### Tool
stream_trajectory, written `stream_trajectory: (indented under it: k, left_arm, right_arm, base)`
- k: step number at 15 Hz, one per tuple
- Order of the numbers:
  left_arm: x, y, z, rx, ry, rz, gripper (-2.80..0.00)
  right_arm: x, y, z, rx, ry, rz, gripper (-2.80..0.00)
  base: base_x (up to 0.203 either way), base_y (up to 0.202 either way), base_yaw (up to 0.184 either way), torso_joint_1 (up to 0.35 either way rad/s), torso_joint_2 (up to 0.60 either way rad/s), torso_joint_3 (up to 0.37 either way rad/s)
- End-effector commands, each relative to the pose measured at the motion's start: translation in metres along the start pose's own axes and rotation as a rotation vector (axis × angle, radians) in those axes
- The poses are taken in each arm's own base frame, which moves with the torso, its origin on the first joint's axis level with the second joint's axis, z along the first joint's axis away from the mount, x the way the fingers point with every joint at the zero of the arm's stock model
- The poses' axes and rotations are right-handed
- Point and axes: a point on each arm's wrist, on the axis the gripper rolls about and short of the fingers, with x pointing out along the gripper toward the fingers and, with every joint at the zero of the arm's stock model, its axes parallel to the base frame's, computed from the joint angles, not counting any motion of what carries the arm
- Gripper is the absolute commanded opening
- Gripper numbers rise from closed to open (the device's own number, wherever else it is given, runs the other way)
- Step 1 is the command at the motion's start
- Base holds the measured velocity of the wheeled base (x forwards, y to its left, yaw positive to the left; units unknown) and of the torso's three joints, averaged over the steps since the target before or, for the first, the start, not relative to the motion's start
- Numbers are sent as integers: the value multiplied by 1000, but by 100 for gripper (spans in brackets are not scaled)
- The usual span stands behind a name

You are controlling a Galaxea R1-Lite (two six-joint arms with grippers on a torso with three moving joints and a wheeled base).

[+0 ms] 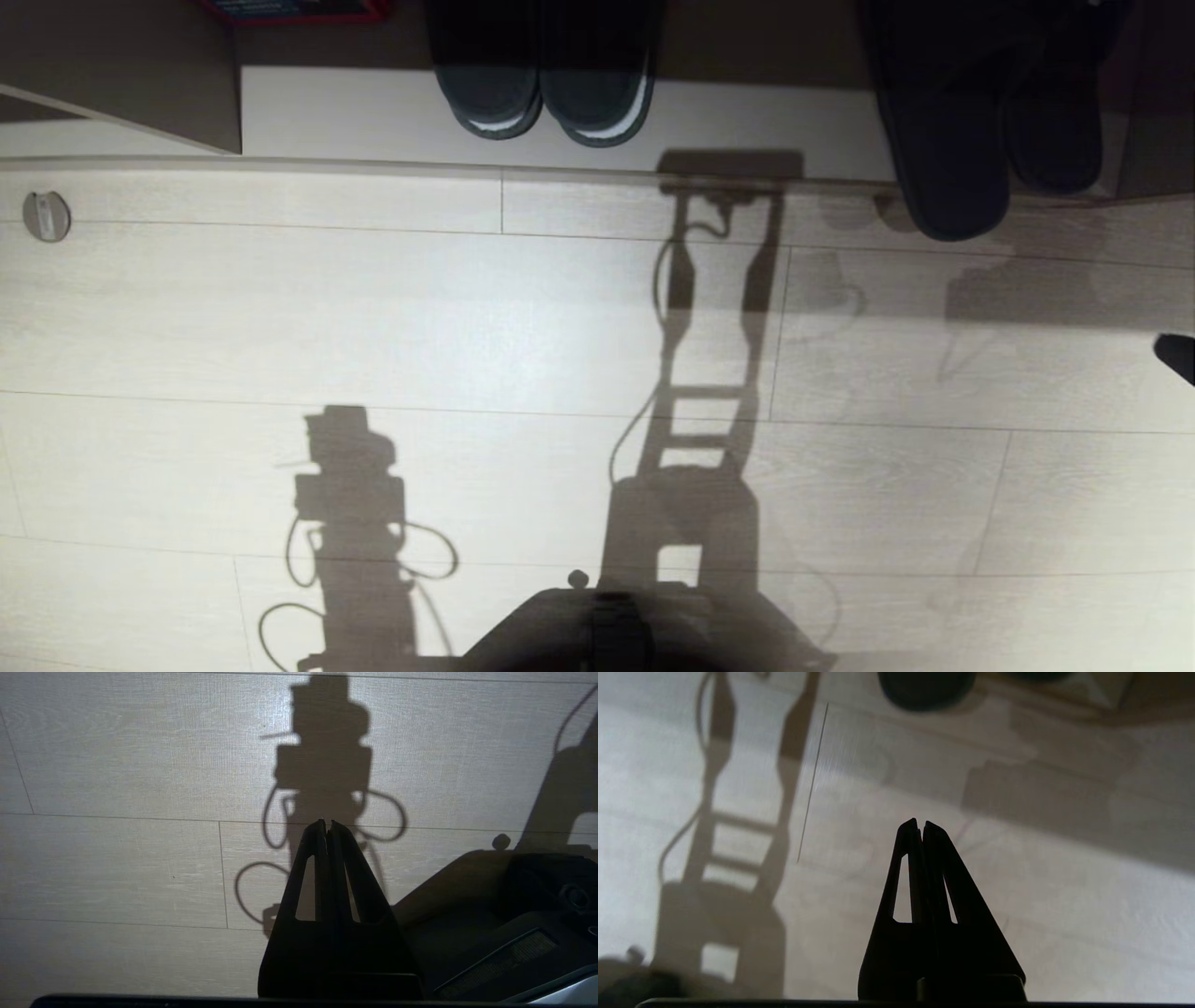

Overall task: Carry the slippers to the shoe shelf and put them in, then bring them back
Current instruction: Pick up the slippers in the shoe cabinet

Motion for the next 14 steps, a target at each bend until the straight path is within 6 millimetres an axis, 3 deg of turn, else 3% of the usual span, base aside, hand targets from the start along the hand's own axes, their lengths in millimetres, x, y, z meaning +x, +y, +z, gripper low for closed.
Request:
stream_trajectory:
  k: [1,5,10,11,14]
  left_arm:
    - [0,0,0,0,-1,1,-280]
    - [0,0,0,0,-1,1,-280]
    - [0,0,0,0,-1,1,-280]
    - [0,0,0,0,-1,1,-280]
    - [0,0,0,0,-1,1,-280]
  right_arm:
    - [63,-1,-11,-10,42,11,-280]
    - [117,-6,6,-91,-159,-30,-280]
    - [155,-11,29,-103,-312,-52,-280]
    - [162,-12,34,-105,-342,-57,0]
    - [172,-13,43,-113,-405,-71,0]
  base:
    - [0,0,0,0,0,0]
    - [0,0,0,0,0,0]
    - [0,0,0,0,0,0]
    - [0,0,0,0,0,0]
    - [0,0,0,0,0,0]
